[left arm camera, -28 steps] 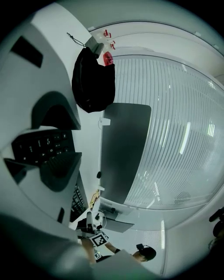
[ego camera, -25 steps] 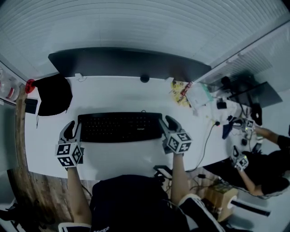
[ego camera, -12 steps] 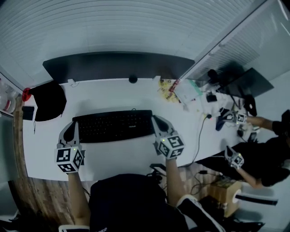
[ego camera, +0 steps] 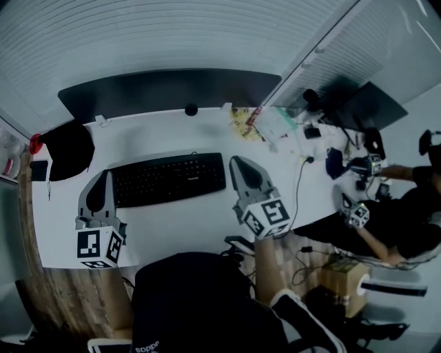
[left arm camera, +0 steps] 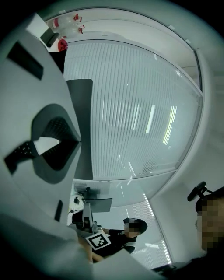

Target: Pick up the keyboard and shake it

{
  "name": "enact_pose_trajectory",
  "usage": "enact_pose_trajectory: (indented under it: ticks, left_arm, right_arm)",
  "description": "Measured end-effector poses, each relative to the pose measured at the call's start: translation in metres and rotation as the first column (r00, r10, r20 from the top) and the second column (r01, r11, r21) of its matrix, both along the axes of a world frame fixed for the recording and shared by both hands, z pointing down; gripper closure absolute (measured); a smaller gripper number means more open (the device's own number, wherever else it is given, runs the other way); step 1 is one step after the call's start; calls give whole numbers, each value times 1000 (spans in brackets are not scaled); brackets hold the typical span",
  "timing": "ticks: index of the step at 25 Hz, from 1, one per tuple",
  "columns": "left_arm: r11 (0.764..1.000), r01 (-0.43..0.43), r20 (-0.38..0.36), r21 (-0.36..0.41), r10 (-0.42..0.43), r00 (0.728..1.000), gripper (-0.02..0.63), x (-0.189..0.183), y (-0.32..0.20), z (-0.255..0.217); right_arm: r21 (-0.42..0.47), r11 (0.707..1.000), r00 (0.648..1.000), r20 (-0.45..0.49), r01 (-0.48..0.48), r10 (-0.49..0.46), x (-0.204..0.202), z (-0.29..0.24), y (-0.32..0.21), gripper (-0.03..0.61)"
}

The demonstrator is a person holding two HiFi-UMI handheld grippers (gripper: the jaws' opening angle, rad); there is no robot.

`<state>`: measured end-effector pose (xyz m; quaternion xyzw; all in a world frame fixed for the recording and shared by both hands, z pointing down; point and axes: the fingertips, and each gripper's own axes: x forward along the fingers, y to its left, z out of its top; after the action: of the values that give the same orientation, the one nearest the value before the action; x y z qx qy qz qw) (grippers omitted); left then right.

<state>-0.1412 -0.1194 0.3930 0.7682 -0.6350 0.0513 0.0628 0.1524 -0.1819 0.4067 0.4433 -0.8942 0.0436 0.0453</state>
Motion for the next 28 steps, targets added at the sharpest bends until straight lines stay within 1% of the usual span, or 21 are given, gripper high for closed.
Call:
enact_pose_trajectory:
  ticks: [2,4,8,12,16,21,25,28]
  left_arm:
    - [999,-7,7,40,7,1000,612,6,5,-16]
    - [997,-13,12,72,13,1000,612,12,10,-30]
    - [991,-23,21,128,21,1000,612,21,24,-52]
    - [985,-43,34,166,38,999,612,31,39,-66]
    - [982,-61,31,177,56,998,612,40,55,-67]
    - [980,-77,-2,181,79,997,612,51,77,-65]
    - [979,-82,-33,187,90,995,612,54,91,-60]
    - [979,-87,-24,185,93,995,612,53,99,-57]
  right_arm:
    - [41,999,1000,5,4,-4,2,-20,7,575]
    - [60,998,1000,21,6,-8,5,-35,16,575]
    - [67,997,1000,0,22,-22,8,-48,36,575]
    - [67,997,998,-37,46,-43,6,-52,59,575]
    - [67,996,997,-47,64,-61,2,-56,81,575]
    - [51,996,996,-38,80,-78,-5,-59,110,575]
    - [19,996,996,10,86,-87,-15,-60,133,575]
    - [12,997,997,-15,71,-70,-9,-50,139,575]
